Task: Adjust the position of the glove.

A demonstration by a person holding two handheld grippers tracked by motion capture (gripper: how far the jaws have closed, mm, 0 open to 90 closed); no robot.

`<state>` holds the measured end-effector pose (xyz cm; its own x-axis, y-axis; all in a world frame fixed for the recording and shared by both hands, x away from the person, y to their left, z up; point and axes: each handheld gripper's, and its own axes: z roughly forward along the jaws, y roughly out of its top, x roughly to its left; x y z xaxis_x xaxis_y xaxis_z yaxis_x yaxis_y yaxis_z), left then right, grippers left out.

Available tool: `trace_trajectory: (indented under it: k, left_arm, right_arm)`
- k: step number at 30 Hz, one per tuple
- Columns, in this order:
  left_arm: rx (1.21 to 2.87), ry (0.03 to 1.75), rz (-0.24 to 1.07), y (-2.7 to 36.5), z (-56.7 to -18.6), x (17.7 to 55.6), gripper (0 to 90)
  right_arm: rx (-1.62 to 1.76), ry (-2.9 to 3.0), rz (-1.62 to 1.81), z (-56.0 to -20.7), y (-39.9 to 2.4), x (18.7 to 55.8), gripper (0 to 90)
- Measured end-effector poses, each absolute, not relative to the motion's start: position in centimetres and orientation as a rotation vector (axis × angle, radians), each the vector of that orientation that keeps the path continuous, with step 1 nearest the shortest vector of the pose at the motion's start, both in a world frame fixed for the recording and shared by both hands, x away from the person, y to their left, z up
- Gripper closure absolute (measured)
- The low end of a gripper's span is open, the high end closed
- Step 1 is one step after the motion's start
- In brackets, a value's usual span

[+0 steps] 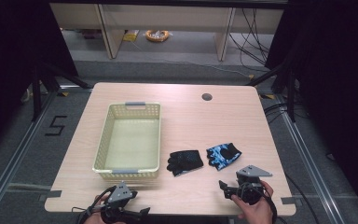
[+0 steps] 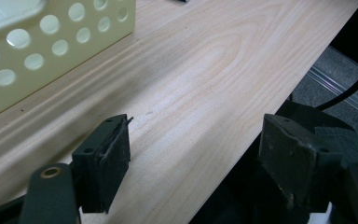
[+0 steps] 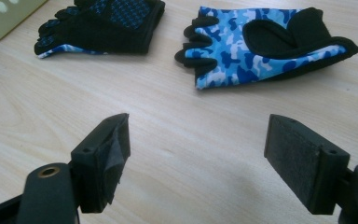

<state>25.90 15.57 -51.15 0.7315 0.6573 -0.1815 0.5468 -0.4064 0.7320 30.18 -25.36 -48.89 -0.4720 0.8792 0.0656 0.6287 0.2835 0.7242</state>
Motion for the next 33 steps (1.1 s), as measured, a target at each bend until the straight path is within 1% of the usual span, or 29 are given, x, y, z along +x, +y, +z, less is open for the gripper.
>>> trace_trajectory:
  k: [11,13,16,18,20,21,23,26,30,33]
  left_arm:
    - [2.111,0.924,0.175,15.6,-51.2,25.9,22.2]
    - [2.105,0.910,0.172,15.5,-51.2,25.9,21.6]
    - [2.107,0.912,0.174,15.5,-51.2,25.9,20.9]
    - [2.106,0.913,0.173,15.5,-51.2,25.9,20.6]
    - [2.105,0.915,0.172,15.5,-51.2,25.9,20.1]
    - [2.114,0.909,0.173,15.6,-51.2,25.9,20.1]
    - [2.103,0.915,0.173,15.5,-51.2,25.9,20.0]
    - [2.103,0.915,0.175,15.5,-51.2,25.9,20.1]
    - [2.113,0.907,0.176,15.5,-51.2,25.9,20.4]
    - [2.103,0.925,0.162,15.4,-51.2,25.8,20.4]
  right_arm:
    - [1.388,2.247,0.987,-48.8,-25.1,30.1,23.1]
    - [1.330,2.262,1.011,-48.9,-25.2,30.3,22.4]
    - [1.361,2.253,0.981,-48.9,-24.9,30.1,20.5]
    - [1.288,2.265,1.009,-49.0,-24.9,30.4,19.5]
    - [1.341,2.256,1.019,-48.8,-24.5,30.1,18.7]
    - [1.287,2.266,1.040,-48.9,-24.5,30.3,18.0]
    - [1.300,2.272,1.051,-48.7,-24.2,30.3,18.0]
    - [1.253,2.290,1.066,-48.5,-23.7,30.4,20.8]
    - [1.184,2.321,1.091,-48.2,-22.7,30.7,29.3]
    - [1.150,2.337,1.102,-48.0,-22.2,30.9,31.6]
